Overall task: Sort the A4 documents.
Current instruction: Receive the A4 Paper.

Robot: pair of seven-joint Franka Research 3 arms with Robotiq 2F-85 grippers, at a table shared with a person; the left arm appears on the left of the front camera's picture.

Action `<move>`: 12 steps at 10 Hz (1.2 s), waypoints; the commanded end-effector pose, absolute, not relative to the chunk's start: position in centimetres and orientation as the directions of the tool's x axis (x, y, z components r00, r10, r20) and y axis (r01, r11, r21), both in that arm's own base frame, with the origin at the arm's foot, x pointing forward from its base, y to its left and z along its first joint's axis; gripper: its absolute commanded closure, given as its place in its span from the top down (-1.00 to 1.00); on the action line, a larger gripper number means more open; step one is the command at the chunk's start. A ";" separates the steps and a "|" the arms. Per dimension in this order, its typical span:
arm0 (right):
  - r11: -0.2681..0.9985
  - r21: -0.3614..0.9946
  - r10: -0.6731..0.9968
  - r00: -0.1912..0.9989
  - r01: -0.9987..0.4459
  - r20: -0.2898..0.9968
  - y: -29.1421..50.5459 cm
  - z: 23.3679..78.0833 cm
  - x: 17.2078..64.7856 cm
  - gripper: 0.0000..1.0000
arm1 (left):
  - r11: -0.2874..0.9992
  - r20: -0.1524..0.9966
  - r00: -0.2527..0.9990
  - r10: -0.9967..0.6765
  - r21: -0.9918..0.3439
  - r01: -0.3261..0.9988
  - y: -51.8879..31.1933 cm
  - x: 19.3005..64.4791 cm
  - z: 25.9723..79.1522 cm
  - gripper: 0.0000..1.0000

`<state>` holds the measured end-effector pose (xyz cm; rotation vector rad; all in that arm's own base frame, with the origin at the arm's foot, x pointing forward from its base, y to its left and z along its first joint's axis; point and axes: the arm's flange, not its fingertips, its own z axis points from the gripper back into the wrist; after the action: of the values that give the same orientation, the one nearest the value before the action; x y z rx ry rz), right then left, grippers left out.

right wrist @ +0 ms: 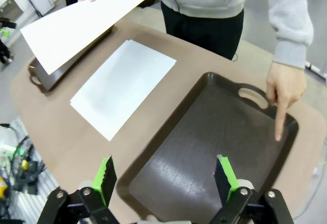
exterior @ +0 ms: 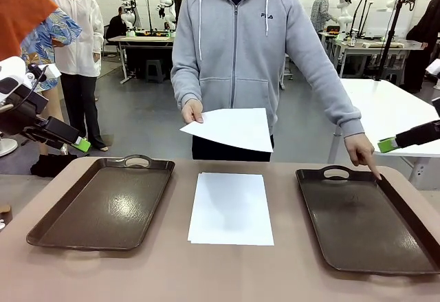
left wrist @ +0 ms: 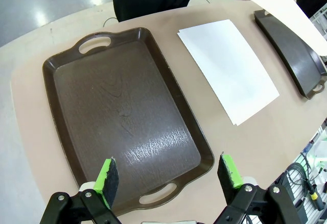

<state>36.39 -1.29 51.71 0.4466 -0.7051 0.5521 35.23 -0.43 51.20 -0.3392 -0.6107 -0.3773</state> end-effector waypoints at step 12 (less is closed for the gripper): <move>0.449 0.823 0.103 0.935 -0.349 0.340 13.1 46.4 54.7 1.00 | 0.877 0.609 0.756 -0.238 -0.201 0.437 -0.3 35.3 51.1 1.00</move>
<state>53.64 12.81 45.79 1.0359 -0.2883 0.2947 35.22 -0.44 51.24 -0.3370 -0.6112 -0.3774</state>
